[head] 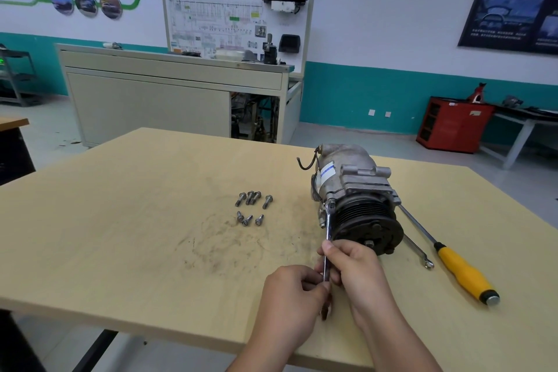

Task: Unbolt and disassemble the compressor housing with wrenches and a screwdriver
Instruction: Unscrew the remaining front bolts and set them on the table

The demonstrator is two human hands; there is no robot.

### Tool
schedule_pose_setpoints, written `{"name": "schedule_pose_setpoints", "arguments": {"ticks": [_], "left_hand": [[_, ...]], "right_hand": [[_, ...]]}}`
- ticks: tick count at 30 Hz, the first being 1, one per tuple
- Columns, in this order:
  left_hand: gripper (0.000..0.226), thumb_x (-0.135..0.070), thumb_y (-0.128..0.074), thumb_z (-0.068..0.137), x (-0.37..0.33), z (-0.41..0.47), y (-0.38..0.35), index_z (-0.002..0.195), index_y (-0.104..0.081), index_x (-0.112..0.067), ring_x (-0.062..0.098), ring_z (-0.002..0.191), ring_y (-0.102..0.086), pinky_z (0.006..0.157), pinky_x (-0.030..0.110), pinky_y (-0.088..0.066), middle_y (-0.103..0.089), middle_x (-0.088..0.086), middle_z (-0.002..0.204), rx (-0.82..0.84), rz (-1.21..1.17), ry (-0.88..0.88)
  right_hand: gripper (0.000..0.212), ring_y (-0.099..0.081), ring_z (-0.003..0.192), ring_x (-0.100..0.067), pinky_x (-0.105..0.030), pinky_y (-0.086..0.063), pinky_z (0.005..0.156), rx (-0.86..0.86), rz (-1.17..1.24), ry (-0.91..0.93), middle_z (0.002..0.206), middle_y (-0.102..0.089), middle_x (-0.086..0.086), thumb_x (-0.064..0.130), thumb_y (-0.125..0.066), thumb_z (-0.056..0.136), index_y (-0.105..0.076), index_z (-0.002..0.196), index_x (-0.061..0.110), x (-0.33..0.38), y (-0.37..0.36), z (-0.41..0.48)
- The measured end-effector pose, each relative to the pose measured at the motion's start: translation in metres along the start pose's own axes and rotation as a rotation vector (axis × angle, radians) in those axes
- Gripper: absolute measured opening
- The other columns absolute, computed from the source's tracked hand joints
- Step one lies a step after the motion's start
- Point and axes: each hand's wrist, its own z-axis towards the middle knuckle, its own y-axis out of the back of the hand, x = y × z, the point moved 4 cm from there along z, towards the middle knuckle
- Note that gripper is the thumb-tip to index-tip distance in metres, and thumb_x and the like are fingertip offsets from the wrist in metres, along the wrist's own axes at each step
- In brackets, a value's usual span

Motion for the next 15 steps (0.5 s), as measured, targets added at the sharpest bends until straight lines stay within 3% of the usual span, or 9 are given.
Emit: {"name": "schedule_pose_setpoints", "arguments": {"ticks": [3,11,15], "left_hand": [[0.022,-0.011,-0.062,0.087,-0.001,-0.002,-0.005,0.068,-0.066,-0.020,0.000,0.037,-0.050,0.043,0.012,-0.036,-0.062,-0.008,0.048,0.052,-0.134,0.046],[0.017,-0.003,-0.058,0.089,-0.013,-0.006,-0.025,0.076,-0.069,0.000,0.010,0.047,-0.055,0.049,0.018,-0.045,-0.065,0.008,0.064,0.181,-0.487,0.166],[0.023,0.001,-0.054,0.090,-0.018,-0.009,-0.032,0.073,-0.069,-0.002,0.012,0.048,-0.060,0.047,0.017,-0.045,-0.068,0.009,0.065,0.274,-0.698,0.293]], "right_hand": [[0.023,-0.039,0.034,-0.002,-0.014,-0.035,0.040,-0.021,-0.038,0.012,0.053,-0.059,-0.008,0.006,-0.057,0.091,-0.063,0.070,0.002,0.000,0.005,0.001],[0.031,-0.050,0.041,-0.015,-0.023,-0.038,0.045,-0.089,-0.123,0.000,0.050,-0.060,-0.008,0.011,-0.067,0.084,-0.063,0.054,0.009,0.007,0.020,0.003],[0.020,-0.053,0.043,-0.017,-0.023,-0.041,0.044,-0.040,-0.088,-0.098,0.056,-0.065,-0.005,0.012,-0.063,0.087,-0.067,0.070,0.004,0.013,0.026,0.001]]}}
